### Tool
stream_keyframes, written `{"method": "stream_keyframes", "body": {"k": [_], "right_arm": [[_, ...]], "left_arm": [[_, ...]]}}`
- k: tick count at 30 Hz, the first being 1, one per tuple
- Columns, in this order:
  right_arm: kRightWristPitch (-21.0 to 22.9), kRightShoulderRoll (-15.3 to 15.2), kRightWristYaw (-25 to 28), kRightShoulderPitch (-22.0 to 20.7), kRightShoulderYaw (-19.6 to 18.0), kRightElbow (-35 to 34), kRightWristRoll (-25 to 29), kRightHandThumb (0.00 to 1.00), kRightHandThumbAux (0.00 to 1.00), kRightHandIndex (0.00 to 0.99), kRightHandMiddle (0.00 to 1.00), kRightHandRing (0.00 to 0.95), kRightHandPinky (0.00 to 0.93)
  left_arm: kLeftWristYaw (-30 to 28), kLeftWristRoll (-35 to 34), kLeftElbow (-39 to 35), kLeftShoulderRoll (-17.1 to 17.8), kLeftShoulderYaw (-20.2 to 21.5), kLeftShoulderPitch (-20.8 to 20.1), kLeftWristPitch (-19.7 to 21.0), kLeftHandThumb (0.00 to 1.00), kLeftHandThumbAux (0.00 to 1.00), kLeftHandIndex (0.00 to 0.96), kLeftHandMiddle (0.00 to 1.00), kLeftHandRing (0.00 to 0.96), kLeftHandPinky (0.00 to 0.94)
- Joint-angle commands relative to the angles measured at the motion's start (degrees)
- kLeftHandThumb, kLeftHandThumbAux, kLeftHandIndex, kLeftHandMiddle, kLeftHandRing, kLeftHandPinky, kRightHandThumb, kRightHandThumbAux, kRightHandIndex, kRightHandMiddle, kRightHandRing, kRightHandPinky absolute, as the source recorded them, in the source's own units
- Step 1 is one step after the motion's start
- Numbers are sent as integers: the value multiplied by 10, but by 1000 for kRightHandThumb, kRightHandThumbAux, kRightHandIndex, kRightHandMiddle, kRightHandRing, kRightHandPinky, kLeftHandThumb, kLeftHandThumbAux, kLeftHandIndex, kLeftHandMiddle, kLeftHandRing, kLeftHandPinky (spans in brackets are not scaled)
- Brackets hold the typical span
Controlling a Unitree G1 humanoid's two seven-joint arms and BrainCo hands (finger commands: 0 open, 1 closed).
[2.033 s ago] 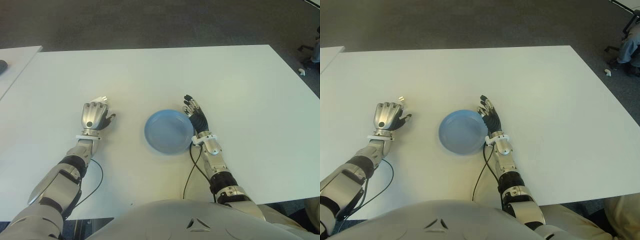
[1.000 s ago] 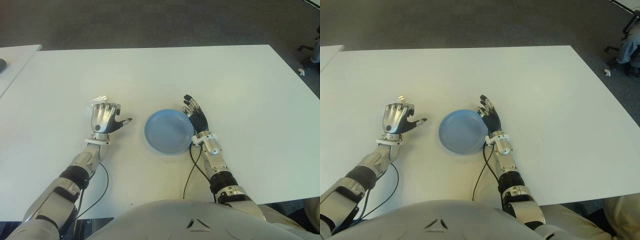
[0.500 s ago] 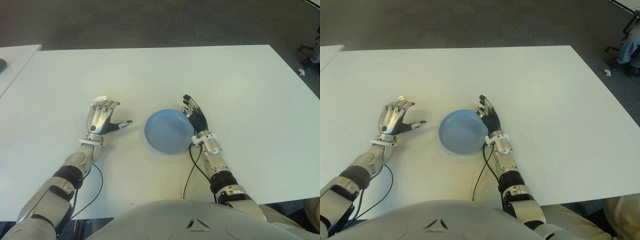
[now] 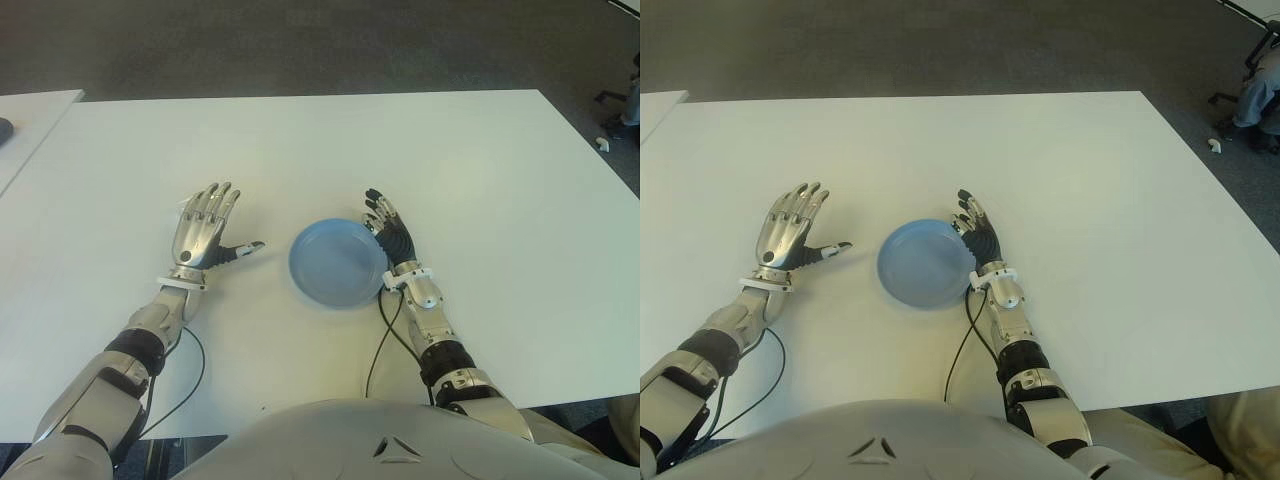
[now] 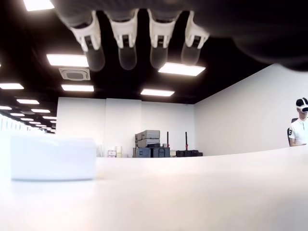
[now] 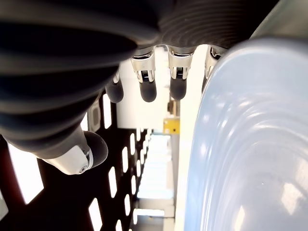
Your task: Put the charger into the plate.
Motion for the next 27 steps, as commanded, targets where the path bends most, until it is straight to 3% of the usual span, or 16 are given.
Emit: {"method": "stream_keyframes", "body": {"k": [1,9,27], "right_arm": [[70,-10,2,106,-1,133,-5,114,591,13,35,36,80],[65,-12,1,104,-3,144,-3,118,598,18,37,42,103],[53,-13,7,95,-8,172,2,113,619,32,45,54,117]], "left_arm": [[-35,10,55,-13,-15,-14,10,309,85,0,0,0,0],[-62,7,144,-15,-21,-54,11,283,94,0,0,0,0],[-96,-3,224,-17,-29,-98,37,231,81,0,0,0,0]]}}
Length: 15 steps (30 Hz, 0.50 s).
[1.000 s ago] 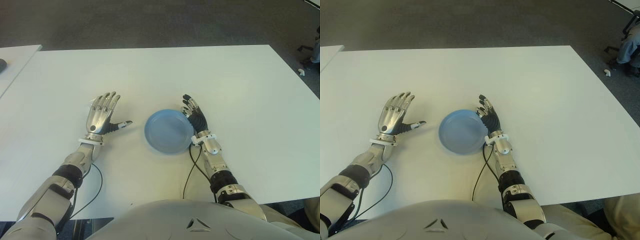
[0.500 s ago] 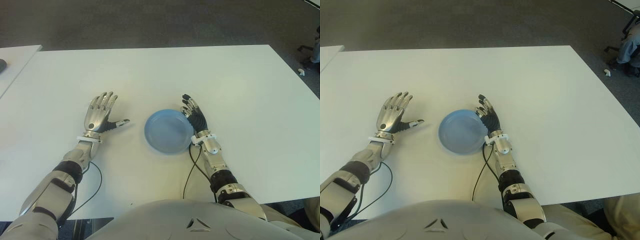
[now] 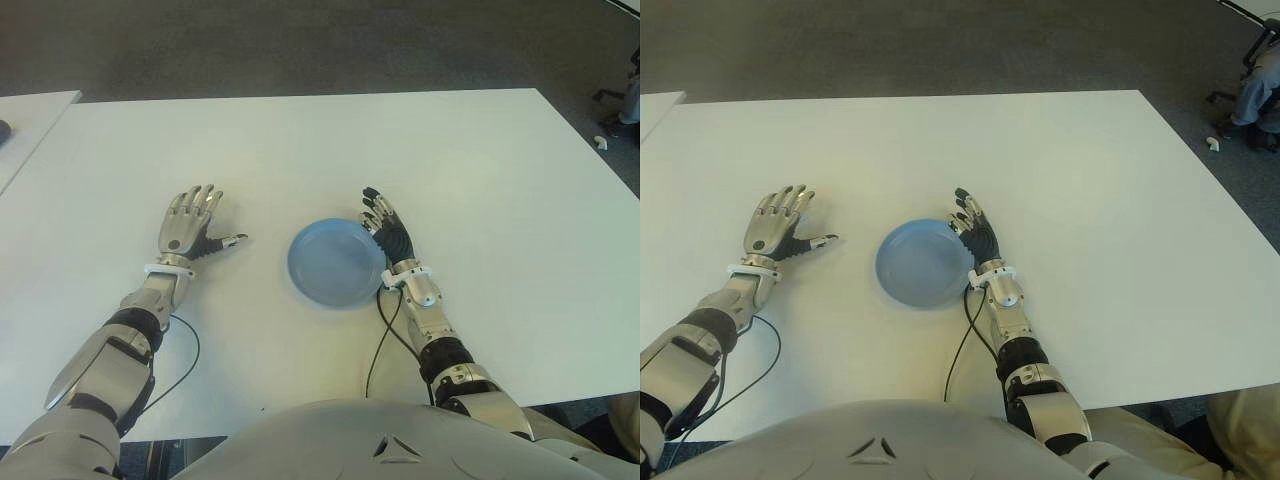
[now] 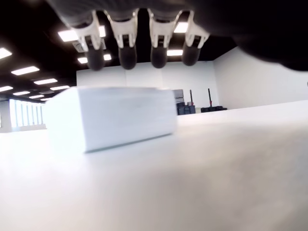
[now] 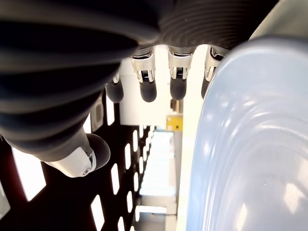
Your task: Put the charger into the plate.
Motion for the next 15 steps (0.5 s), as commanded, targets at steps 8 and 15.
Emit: {"method": "stream_keyframes", "body": {"k": [8,15], "right_arm": [[69,-13,7,110,-9,150,1,118,626,31,48,57,115],[68,-12,4,109,-10,150,1,114,627,29,46,54,108]], "left_arm": [[-52,-6,65,-11,-9,-17,20,222,87,0,0,0,0],[-69,-11,80,-10,-5,-31,19,221,100,0,0,0,0]]}}
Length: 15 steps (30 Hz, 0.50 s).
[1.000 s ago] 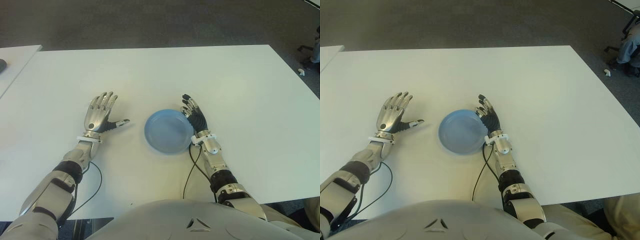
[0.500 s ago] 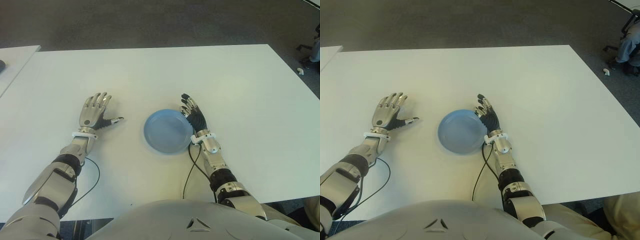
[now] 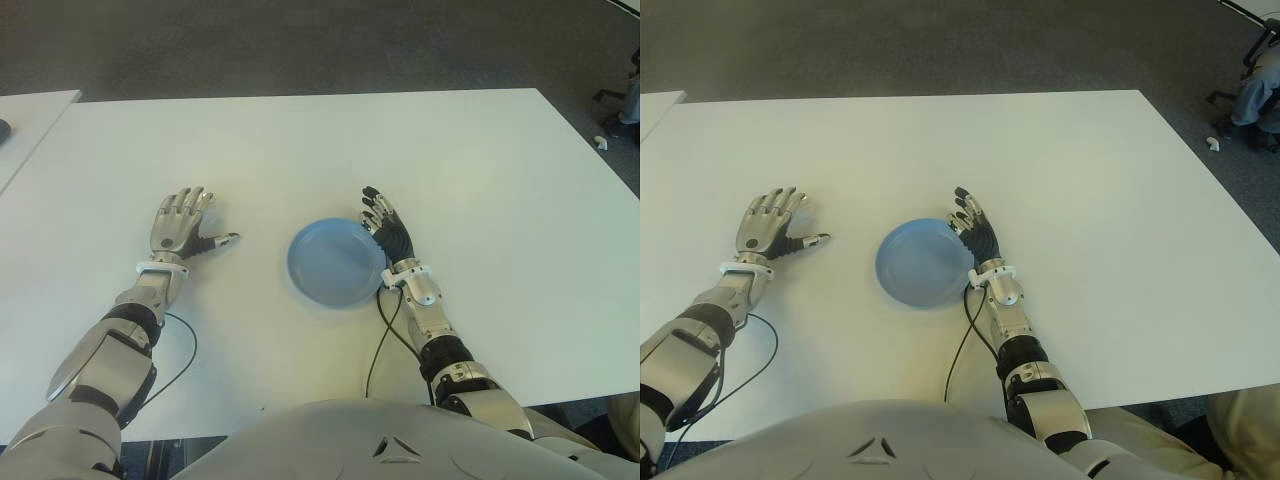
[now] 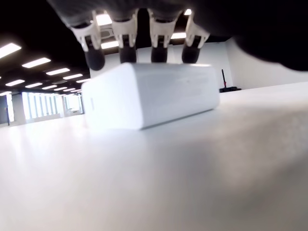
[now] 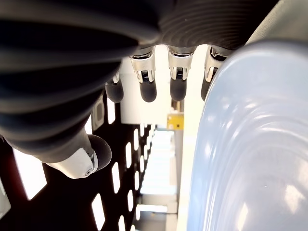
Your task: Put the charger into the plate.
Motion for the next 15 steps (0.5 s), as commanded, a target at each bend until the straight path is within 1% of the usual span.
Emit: {"method": "stream_keyframes", "body": {"k": [1,15], "right_arm": [[76,-11,-1,116,-8,138,0,113,626,29,45,53,107],[81,-9,-8,116,-9,134,-3,105,618,28,43,52,110]], "left_arm": [[-39,-10,32,-10,-4,-10,6,222,104,0,0,0,0],[-46,-28,48,-7,6,-24,2,218,135,0,0,0,0]]}}
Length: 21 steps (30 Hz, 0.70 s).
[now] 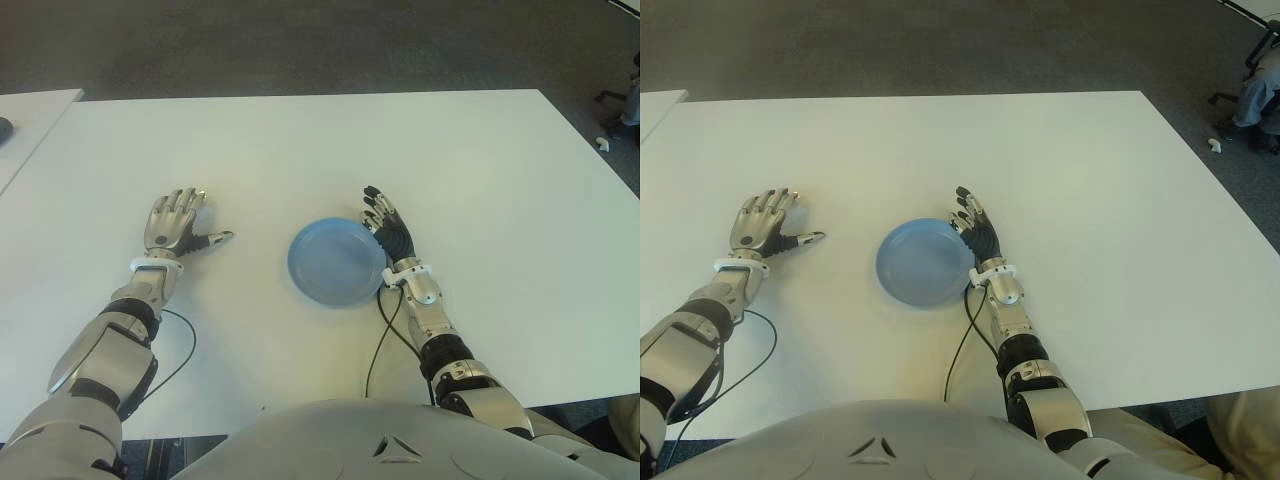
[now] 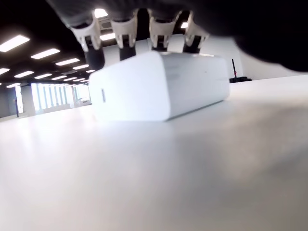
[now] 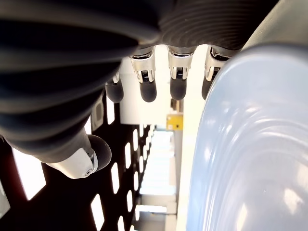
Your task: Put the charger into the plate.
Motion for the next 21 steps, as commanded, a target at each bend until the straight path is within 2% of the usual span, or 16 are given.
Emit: {"method": "stream_keyframes", "body": {"k": [1,21], "right_arm": [[81,-8,-7,119,-5,131,-3,107,618,28,44,53,111],[82,-7,-3,115,-7,137,-2,104,626,27,32,39,100]], "left_arm": [[-25,-14,20,-6,4,-8,1,218,136,0,0,0,0],[-14,-29,27,1,7,-17,1,215,131,0,0,0,0]]}}
